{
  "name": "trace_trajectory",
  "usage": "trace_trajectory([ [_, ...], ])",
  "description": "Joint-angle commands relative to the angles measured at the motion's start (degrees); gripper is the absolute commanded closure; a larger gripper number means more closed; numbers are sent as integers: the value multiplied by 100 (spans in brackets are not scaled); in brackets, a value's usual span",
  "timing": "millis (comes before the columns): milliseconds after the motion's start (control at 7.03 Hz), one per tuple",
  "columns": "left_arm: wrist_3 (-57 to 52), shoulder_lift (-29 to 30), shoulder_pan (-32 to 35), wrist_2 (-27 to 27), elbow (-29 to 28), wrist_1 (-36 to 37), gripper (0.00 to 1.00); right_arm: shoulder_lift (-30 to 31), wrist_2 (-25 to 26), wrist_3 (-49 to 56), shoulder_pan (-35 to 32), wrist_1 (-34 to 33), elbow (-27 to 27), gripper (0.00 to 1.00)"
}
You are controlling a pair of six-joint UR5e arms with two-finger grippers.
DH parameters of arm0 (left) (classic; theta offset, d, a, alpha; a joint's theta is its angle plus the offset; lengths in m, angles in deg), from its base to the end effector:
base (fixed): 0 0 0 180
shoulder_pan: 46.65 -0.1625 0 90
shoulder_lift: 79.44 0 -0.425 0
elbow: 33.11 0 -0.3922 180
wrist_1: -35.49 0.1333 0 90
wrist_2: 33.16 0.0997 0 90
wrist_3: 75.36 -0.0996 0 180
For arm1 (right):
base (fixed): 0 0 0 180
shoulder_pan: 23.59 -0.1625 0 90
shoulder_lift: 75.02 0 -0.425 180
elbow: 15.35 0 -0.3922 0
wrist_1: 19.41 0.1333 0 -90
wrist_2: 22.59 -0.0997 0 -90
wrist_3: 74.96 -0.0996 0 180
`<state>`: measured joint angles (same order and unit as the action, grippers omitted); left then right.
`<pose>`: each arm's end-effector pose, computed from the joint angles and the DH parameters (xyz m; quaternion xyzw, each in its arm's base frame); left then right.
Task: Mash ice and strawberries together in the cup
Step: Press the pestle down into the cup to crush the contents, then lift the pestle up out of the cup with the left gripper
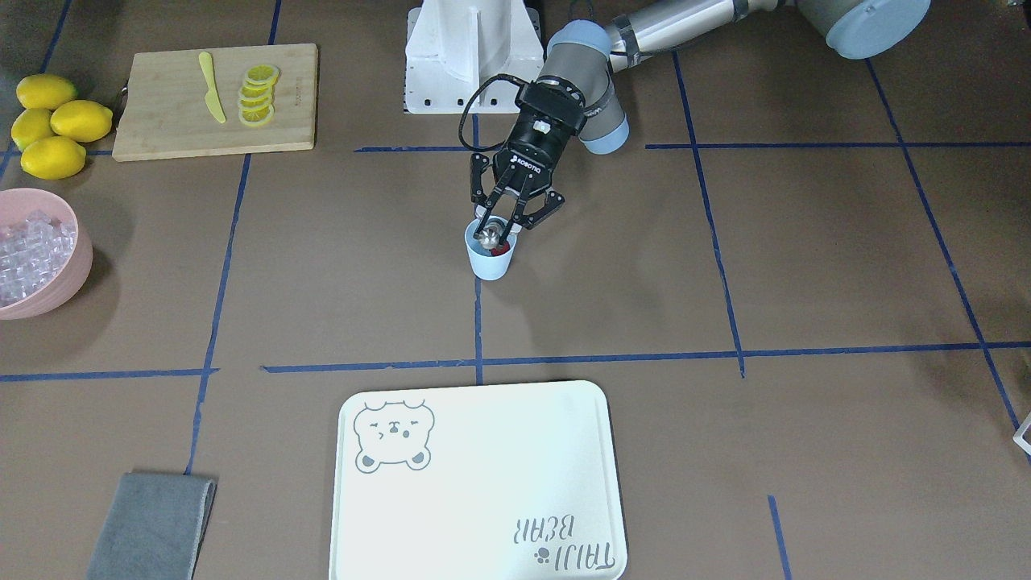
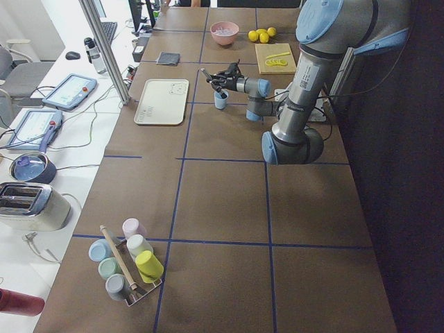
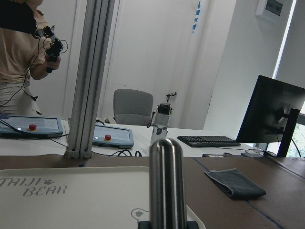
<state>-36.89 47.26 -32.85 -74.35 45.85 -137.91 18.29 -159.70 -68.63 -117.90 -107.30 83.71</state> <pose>0.5689 -0.3542 0.2178 0.6021 0.4949 -0.1476 0.6088 0.0958 -0.4678 0.6010 0.0995 -0.3911 -0.0435 0.9139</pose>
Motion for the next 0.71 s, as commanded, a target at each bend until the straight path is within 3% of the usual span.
trace_trajectory([
  [0,-198,4,9,-48,451,60,100,3,-9,0,0,0,-1,0],
  [284,-575,-22,9,-109,1100,77,100,38,-9,0,0,0,-1,0],
  [569,-665,-84,532,-800,1550,426,100,47,-9,0,0,9,-18,1],
])
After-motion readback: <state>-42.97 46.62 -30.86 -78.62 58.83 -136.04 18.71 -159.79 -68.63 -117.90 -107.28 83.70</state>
